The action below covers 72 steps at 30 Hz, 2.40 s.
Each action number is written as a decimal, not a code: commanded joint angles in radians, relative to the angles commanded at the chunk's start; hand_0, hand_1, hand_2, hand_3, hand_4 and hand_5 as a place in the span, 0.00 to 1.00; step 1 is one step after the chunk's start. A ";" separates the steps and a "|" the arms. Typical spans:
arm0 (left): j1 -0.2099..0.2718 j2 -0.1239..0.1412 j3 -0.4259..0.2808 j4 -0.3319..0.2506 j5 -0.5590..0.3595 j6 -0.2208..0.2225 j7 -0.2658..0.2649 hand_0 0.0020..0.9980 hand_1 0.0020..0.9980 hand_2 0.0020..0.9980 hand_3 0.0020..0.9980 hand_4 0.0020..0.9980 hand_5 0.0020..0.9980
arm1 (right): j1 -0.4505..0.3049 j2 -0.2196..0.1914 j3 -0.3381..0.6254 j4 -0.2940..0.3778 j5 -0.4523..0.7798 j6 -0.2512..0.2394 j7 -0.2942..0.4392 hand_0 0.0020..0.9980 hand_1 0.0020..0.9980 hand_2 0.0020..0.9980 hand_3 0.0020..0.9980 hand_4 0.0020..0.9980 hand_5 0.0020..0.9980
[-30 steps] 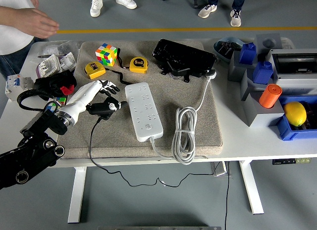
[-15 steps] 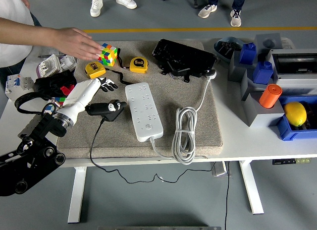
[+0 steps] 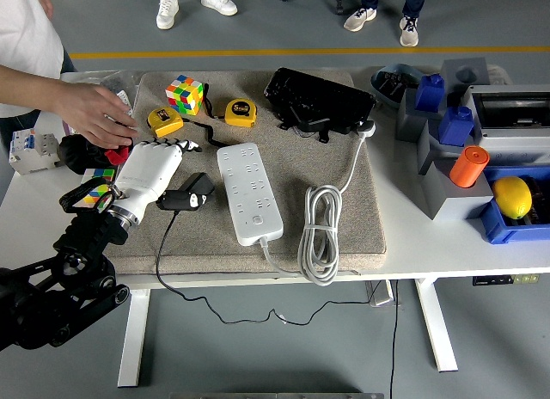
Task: Put the plug near the board,insert it into the board,press the button,pull the plug out
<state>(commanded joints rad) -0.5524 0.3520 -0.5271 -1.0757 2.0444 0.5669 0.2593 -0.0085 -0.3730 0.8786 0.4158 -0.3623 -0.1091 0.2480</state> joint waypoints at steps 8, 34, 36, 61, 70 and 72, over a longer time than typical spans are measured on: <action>-0.027 -0.030 0.032 0.094 -0.031 0.002 0.002 0.70 0.69 0.72 0.75 1.00 0.50 | 0.002 0.001 0.007 0.005 -0.005 -0.001 0.002 0.70 0.70 0.67 0.57 1.00 0.54; -0.031 -0.003 -0.037 0.176 -0.090 0.038 -0.053 0.67 0.65 0.69 0.72 1.00 0.50 | 0.001 0.001 0.017 0.014 -0.014 -0.001 0.004 0.70 0.70 0.67 0.57 1.00 0.54; -0.031 -0.002 -0.038 0.177 -0.095 0.039 -0.054 0.67 0.65 0.69 0.72 1.00 0.50 | 0.000 0.001 0.017 0.014 -0.015 -0.001 0.004 0.70 0.70 0.67 0.57 1.00 0.54; -0.019 0.007 -0.070 0.128 -0.155 0.054 -0.084 0.64 0.65 0.68 0.71 1.00 0.52 | -0.001 0.001 0.017 0.014 -0.015 -0.002 0.005 0.70 0.70 0.67 0.57 1.00 0.53; -0.030 -0.013 -0.014 0.153 -0.175 0.050 -0.078 0.64 0.64 0.68 0.71 1.00 0.51 | 0.005 0.000 0.017 0.016 -0.017 -0.001 0.006 0.70 0.70 0.67 0.57 1.00 0.53; -0.034 -0.012 -0.002 0.164 -0.179 0.049 -0.076 0.64 0.64 0.68 0.71 1.00 0.51 | 0.005 0.000 0.013 0.016 -0.016 -0.001 0.005 0.70 0.70 0.67 0.57 1.00 0.53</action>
<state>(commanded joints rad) -0.5867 0.3397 -0.5294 -0.9121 1.8649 0.6156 0.1834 -0.0035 -0.3726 0.8915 0.4314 -0.3781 -0.1103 0.2532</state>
